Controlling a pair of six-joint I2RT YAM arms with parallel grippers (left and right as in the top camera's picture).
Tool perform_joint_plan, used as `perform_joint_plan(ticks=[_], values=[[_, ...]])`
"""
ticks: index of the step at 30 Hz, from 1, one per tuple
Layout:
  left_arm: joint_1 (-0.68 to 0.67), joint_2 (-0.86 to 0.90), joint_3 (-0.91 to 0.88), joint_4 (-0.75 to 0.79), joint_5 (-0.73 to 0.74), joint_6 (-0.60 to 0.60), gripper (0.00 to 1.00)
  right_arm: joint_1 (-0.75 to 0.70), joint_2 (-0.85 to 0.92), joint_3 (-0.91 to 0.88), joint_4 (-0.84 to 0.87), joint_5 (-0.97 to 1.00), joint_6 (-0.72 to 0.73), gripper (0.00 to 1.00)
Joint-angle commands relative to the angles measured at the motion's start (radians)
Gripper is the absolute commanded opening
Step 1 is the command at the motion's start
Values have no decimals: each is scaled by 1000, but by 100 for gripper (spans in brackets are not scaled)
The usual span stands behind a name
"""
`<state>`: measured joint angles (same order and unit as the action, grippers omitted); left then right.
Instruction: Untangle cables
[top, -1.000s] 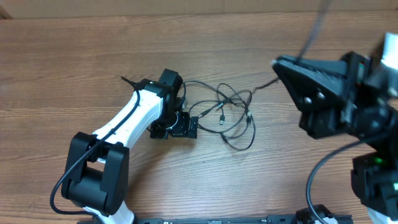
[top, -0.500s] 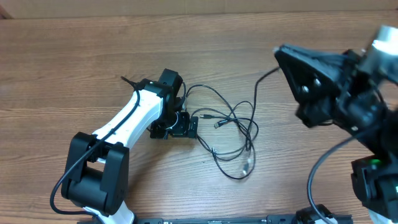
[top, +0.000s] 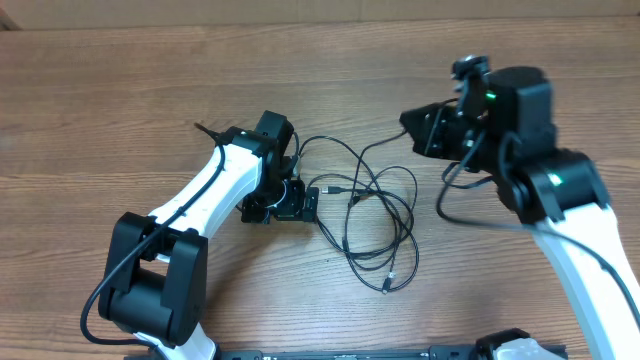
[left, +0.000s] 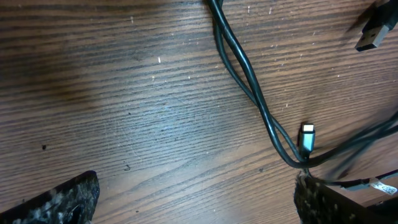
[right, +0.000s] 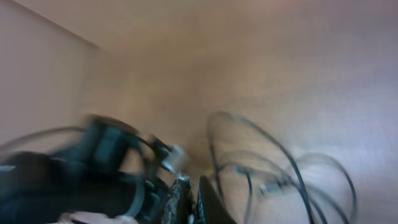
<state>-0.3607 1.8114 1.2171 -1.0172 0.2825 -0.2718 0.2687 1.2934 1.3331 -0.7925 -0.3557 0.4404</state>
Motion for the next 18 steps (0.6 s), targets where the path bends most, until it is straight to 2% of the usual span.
perform_joint_plan(ticks=[1, 5, 6, 7, 8, 10, 15, 18], values=[[-7, 7, -5, 1, -5, -5, 99, -1, 80, 10, -65, 18, -3, 4], [-7, 7, -5, 1, -5, -5, 99, -1, 174, 10, -138, 14, -4, 4], [-7, 7, -5, 1, -5, -5, 100, -1, 188, 10, -148, 14, -4, 7], [-7, 7, -5, 1, -5, -5, 100, -1, 198, 10, -159, 16, -5, 21], [-7, 7, -5, 1, -5, -5, 100, -1, 210, 9, -172, 21, -5, 27], [-7, 7, -5, 1, -5, -5, 100, -1, 227, 9, -199, 62, -5, 31], [-7, 7, -5, 1, -5, -5, 100, -1, 264, 9, -275, 229, -4, 53], [-7, 7, -5, 1, -5, -5, 100, -1, 283, 3, -315, 251, -4, 54]])
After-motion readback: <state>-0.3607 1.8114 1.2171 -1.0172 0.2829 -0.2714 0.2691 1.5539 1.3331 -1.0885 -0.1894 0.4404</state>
